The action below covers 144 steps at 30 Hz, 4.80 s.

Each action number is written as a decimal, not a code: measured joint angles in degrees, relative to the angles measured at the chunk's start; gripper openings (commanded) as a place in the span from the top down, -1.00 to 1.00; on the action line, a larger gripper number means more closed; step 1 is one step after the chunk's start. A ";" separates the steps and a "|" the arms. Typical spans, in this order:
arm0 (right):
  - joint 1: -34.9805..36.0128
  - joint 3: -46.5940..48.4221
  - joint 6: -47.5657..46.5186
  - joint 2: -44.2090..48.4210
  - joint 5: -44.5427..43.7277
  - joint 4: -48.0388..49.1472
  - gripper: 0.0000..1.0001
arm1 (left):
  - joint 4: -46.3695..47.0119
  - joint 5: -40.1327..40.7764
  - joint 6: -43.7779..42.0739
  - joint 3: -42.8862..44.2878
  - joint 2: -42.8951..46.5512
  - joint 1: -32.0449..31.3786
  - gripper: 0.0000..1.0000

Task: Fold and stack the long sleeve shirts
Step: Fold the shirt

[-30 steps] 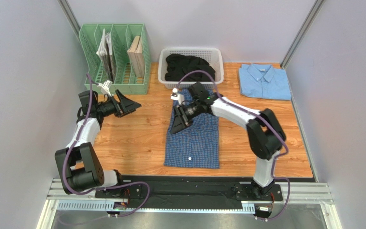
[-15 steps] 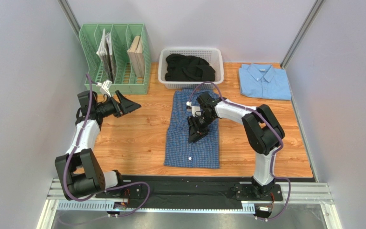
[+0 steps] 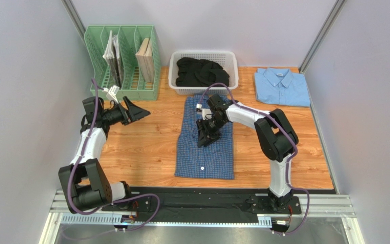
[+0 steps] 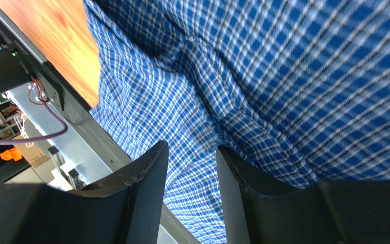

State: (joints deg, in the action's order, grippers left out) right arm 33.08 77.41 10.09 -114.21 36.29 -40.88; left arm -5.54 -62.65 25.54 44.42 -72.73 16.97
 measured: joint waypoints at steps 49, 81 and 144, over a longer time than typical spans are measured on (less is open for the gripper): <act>-5.09 0.04 -1.16 -1.95 2.89 -0.44 0.99 | -14.47 -8.31 -21.09 10.38 -20.92 -32.65 0.41; -18.01 -11.89 -14.93 9.88 24.55 -6.60 -0.38 | -8.44 6.47 -8.31 17.77 -44.06 -34.25 0.95; -4.79 -3.21 -7.17 -8.92 23.52 7.13 0.49 | -8.96 73.44 -60.61 -3.28 -7.61 -96.89 1.00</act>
State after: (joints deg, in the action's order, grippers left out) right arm 28.29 74.19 2.92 -123.13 59.81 -33.76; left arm -14.50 10.79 -35.07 41.15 -80.34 -79.92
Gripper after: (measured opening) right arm 0.243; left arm 0.020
